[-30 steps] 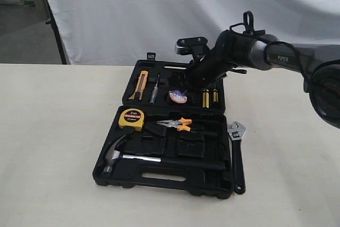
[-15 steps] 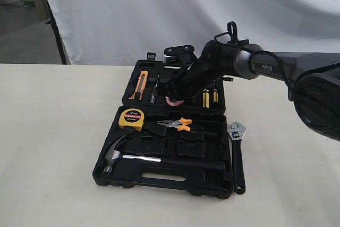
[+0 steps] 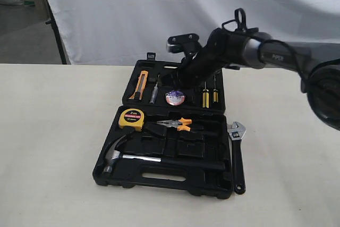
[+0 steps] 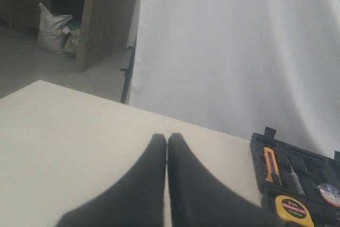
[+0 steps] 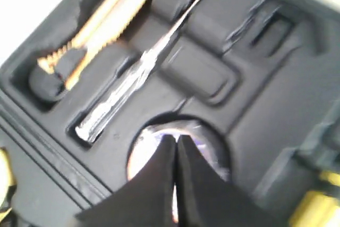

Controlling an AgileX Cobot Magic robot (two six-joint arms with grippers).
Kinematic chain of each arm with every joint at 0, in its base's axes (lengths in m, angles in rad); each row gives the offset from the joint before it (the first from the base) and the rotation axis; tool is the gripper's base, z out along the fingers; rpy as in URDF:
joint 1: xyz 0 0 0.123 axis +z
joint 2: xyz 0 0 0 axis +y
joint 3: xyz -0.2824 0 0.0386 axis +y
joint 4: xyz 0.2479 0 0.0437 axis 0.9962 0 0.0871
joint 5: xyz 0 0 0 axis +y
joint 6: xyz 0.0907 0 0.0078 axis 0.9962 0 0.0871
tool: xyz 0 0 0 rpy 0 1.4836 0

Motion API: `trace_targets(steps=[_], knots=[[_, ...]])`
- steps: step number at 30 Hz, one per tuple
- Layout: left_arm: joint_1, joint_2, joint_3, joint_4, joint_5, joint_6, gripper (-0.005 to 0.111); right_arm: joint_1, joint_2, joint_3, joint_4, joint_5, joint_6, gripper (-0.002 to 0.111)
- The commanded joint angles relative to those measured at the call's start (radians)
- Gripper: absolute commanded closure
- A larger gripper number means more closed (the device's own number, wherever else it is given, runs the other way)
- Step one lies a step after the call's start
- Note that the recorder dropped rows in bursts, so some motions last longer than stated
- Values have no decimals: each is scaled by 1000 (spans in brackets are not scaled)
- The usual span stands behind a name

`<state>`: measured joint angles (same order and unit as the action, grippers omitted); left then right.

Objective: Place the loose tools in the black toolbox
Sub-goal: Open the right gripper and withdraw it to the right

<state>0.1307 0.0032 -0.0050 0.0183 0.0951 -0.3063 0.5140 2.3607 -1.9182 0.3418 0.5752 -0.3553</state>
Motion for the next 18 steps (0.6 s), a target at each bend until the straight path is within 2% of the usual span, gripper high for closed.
trace_targets(steps=[1, 7, 9, 12, 18], knots=[[25, -3, -3, 4, -7, -5, 106, -63, -101, 1, -14, 117, -4, 109], [25, -3, -3, 4, -7, -5, 106, -156, -215, 7, -43, 354, -15, 109], [25, -3, -3, 4, -7, -5, 106, -182, -251, 52, -45, 367, -15, 109], [25, -3, -3, 4, -7, -5, 106, -211, -314, 174, -39, 332, -15, 109], [25, -3, -3, 4, -7, -5, 106, -224, -422, 509, -39, 118, -15, 109]])
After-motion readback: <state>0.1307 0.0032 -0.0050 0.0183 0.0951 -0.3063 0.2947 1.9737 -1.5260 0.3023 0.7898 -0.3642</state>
